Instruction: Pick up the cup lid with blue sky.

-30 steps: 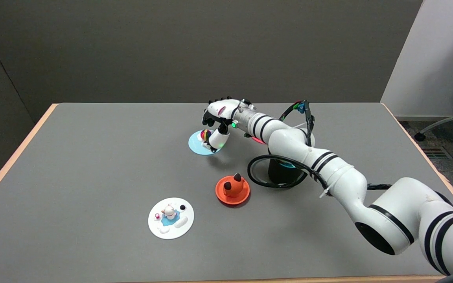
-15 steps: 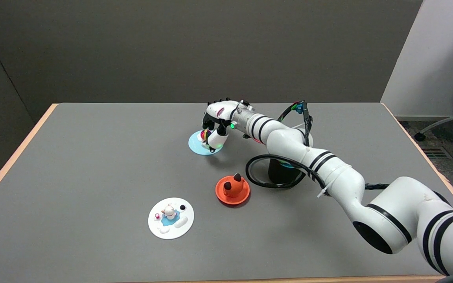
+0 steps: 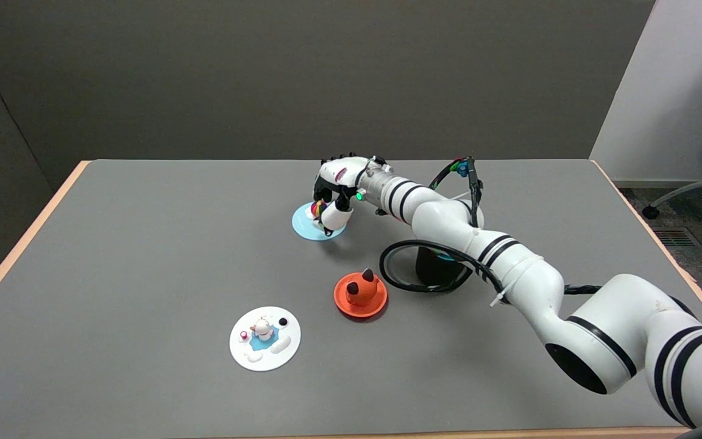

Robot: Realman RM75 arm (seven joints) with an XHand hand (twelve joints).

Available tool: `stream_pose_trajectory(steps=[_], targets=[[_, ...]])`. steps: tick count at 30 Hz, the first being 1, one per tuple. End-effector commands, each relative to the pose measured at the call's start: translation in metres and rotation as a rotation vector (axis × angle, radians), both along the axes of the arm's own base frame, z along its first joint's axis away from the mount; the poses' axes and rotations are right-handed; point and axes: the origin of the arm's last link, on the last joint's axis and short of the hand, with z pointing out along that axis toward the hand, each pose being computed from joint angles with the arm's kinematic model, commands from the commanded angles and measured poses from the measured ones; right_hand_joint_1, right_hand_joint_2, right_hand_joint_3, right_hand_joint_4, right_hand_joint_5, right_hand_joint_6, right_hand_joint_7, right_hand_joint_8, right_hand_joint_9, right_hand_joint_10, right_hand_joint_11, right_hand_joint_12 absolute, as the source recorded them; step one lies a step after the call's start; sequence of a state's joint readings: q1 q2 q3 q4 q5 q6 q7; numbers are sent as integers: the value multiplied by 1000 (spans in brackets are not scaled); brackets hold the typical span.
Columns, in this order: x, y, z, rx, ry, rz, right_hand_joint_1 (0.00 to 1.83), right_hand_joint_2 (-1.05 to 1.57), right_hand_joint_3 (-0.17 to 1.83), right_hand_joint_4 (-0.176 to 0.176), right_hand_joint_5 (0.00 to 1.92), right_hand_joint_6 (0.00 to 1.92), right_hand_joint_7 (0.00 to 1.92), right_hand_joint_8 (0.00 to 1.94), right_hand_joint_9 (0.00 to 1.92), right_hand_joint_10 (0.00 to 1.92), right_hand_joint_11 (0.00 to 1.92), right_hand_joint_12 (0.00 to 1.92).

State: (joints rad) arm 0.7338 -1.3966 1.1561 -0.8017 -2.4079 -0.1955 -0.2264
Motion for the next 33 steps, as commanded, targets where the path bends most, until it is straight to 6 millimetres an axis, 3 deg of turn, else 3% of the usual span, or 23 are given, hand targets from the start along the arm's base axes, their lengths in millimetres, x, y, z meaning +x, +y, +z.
stream_pose_trajectory(steps=[1,14,18,19,20,27,33], targets=[[-4,1,1,-6,6,2,926,674,685,-176,860,320,532,775,497,332,374,545],[-8,4,2,-10,16,6,947,734,657,-174,876,332,420,939,448,507,351,632],[-10,5,3,-11,15,4,966,773,643,-149,881,376,318,1035,400,653,331,710],[-11,5,3,-11,15,3,1075,1019,294,-138,858,1006,311,1030,383,718,317,745],[-11,6,3,-11,15,3,1095,1091,198,-121,844,1192,297,1040,371,756,309,763],[-12,6,4,-14,16,3,1030,1123,198,-30,788,1290,191,1123,332,877,285,825],[-11,7,6,-16,12,4,1021,1129,199,-22,775,1313,173,1131,314,913,271,856]])
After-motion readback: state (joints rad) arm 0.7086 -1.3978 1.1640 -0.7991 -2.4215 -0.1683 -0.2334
